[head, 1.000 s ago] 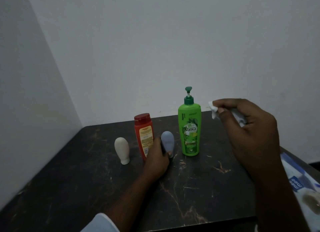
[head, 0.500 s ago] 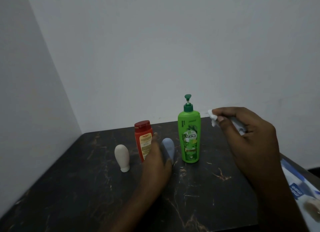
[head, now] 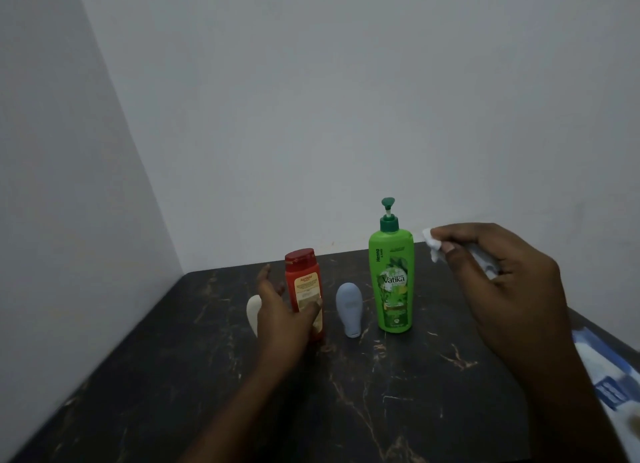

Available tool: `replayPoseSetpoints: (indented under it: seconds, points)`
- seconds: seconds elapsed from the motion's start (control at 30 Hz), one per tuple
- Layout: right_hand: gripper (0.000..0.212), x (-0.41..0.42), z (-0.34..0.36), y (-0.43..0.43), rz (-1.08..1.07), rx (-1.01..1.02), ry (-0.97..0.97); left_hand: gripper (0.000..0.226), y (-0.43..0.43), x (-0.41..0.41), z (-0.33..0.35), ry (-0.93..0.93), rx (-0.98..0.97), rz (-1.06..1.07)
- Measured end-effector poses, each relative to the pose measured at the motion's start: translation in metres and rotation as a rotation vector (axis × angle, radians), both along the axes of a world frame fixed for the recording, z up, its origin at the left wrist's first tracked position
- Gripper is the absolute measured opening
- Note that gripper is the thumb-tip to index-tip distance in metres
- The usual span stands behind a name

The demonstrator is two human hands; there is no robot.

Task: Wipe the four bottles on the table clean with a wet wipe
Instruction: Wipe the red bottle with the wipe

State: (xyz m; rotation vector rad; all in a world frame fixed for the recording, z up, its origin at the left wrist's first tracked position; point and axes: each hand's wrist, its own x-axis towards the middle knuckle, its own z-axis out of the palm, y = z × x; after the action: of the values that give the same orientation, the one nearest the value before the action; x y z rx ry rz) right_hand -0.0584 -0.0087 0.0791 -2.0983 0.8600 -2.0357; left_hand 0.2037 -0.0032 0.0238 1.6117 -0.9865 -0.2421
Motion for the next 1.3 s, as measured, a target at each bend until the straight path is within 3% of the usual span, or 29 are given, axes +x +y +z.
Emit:
replayPoseSetpoints:
  seconds: [0.27,0.47,0.57,0.63,0.7,0.9,1.03,1.2,1.3]
  points:
    - [0.016,0.004,-0.002,-0.002,0.025,-0.023,0.006,0.106,-0.017,0.001,-0.006,-0.038,0.16,0.026]
    - [0.018,0.01,-0.005,-0.004,0.089,-0.006,0.016,0.103,0.012,-0.007,0.012,-0.069,0.057,0.056]
    - [0.019,0.018,-0.007,-0.002,0.121,0.032,0.026,0.085,0.041,-0.006,0.038,0.043,-0.022,-0.121]
    - [0.019,0.025,-0.008,-0.001,0.179,0.088,-0.001,0.06,0.057,-0.011,0.056,0.225,-0.049,-0.284]
    - [0.022,0.033,-0.008,0.001,0.278,0.151,-0.058,0.048,0.067,-0.021,0.062,0.369,-0.057,-0.437]
    - [0.029,0.047,-0.012,0.003,0.454,0.283,-0.21,0.075,0.067,-0.043,0.042,0.591,-0.013,-0.781]
    - [0.028,0.051,-0.016,0.001,0.341,0.135,-0.139,0.088,0.068,-0.04,0.033,0.606,0.01,-0.866]
    - [0.028,0.059,-0.025,0.002,0.193,0.025,0.033,0.063,0.072,-0.027,0.029,0.632,-0.048,-0.809]
    - [0.027,0.064,-0.027,0.004,0.079,-0.017,0.114,0.059,0.071,-0.022,0.03,0.673,-0.097,-0.764]
